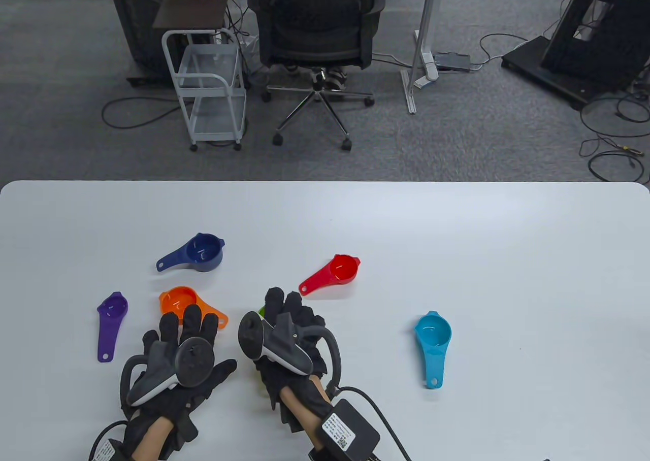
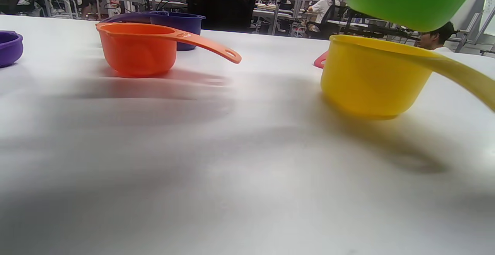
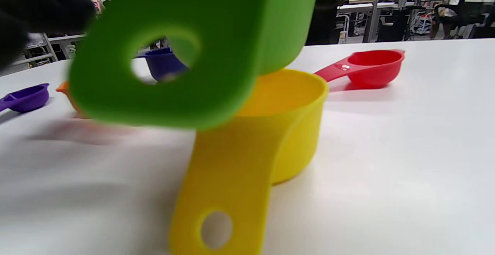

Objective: Nest plastic measuring cups

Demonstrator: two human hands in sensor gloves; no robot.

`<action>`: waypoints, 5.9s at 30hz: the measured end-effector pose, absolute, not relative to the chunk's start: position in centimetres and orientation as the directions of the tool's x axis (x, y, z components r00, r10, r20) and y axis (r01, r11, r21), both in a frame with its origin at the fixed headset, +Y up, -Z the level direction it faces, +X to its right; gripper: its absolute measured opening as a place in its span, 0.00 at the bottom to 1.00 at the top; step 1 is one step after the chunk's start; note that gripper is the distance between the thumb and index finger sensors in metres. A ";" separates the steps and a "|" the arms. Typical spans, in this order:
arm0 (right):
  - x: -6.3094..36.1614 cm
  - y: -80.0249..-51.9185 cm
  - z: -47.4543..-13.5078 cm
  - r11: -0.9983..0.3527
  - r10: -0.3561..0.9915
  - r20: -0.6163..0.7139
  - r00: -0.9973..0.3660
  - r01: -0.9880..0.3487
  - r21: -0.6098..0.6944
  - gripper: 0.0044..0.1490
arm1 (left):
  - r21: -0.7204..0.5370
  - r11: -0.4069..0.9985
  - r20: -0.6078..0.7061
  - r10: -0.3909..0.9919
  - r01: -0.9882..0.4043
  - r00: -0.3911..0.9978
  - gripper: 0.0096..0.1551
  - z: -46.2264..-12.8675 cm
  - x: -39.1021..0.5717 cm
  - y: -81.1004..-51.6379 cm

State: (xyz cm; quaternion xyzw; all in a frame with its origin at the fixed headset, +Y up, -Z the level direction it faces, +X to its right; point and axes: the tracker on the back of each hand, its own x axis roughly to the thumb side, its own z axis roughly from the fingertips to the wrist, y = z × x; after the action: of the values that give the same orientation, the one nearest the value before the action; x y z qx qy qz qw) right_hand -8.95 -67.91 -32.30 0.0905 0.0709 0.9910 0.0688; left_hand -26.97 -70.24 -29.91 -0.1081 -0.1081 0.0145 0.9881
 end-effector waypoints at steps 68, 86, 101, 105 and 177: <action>0.2 -67.2 -31.9 -0.997 0.078 0.094 -0.993 -0.077 0.015 0.64 | -0.356 0.934 0.151 0.047 0.010 0.987 0.54 -30.2 -26.7 -70.9; 12.0 -71.3 -30.0 -0.981 0.190 0.072 -0.979 -0.187 0.045 0.64 | -0.316 0.948 0.161 0.021 0.031 0.987 0.54 -30.1 -26.7 -71.0; 12.9 -71.6 -30.4 -0.954 0.285 0.089 -0.954 -0.273 0.124 0.64 | -0.150 0.989 0.126 0.030 -0.011 0.992 0.53 -33.2 -27.6 -68.7; 12.8 -71.7 -30.5 -0.953 0.284 0.086 -0.955 -0.271 0.136 0.64 | -0.114 0.987 0.058 0.120 -0.113 0.991 0.52 -37.5 -29.6 -66.8; 15.1 -73.3 -30.9 -0.950 0.287 0.017 -0.958 -0.282 0.132 0.62 | -0.282 0.959 -0.029 -0.026 0.017 0.999 0.63 -34.7 -11.5 -68.7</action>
State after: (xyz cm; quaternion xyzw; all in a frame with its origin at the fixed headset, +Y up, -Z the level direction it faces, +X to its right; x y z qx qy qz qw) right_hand 15.10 -73.29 -30.93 0.0181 0.0641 0.9873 0.1441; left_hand -11.51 -68.68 -34.72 -0.1425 0.0162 -0.0109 0.9896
